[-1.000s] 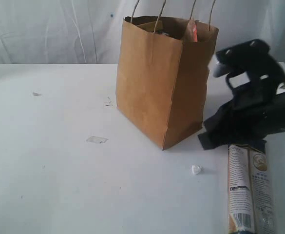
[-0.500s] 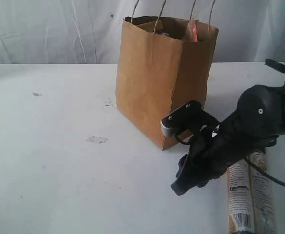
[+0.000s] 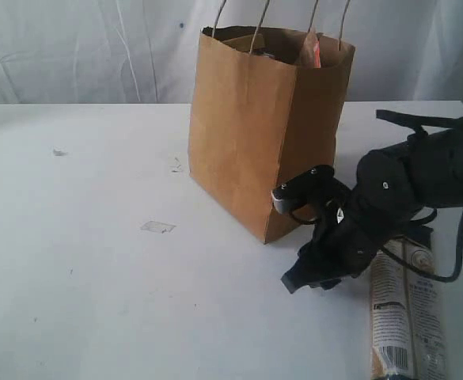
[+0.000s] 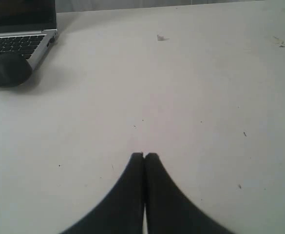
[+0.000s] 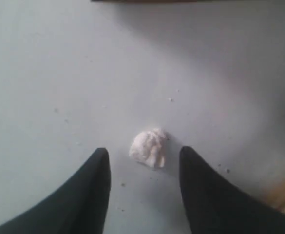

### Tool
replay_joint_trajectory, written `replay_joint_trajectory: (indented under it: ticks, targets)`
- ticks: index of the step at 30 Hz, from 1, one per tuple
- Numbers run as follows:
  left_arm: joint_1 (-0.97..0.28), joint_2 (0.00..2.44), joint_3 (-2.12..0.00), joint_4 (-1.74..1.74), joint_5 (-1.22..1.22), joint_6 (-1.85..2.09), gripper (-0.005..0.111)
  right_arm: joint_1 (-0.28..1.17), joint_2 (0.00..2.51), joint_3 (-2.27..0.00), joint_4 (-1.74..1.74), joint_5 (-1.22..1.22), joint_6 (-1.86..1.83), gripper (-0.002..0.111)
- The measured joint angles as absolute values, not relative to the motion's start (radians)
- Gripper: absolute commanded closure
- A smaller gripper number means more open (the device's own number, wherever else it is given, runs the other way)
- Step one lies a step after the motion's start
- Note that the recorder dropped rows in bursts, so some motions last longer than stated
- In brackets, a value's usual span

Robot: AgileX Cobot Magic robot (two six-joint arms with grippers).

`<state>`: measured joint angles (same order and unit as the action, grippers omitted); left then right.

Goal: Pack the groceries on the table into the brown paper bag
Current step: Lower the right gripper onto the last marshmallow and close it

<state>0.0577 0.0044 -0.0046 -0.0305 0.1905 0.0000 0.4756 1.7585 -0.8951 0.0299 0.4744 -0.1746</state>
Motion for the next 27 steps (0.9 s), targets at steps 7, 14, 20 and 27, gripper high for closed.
replay_joint_trajectory:
  ticks: [7, 14, 20, 27]
  targets:
    - [0.058, 0.004, -0.005, -0.03, 0.19, 0.0, 0.107, 0.442, 1.803, -0.933, 0.028, 0.494, -0.157, 0.066]
    - [0.058, 0.004, -0.005, -0.03, 0.19, 0.0, 0.107, 0.442, 1.814, -0.938, 0.05, 0.492, -0.157, 0.067]
    - [0.058, 0.004, -0.005, -0.03, 0.19, 0.0, 0.107, 0.442, 1.829, -0.942, 0.054, 0.492, -0.157, 0.087]
    - [0.058, 0.004, -0.005, -0.03, 0.19, 0.0, 0.107, 0.442, 1.831, -0.944, 0.054, 0.49, -0.157, 0.106]
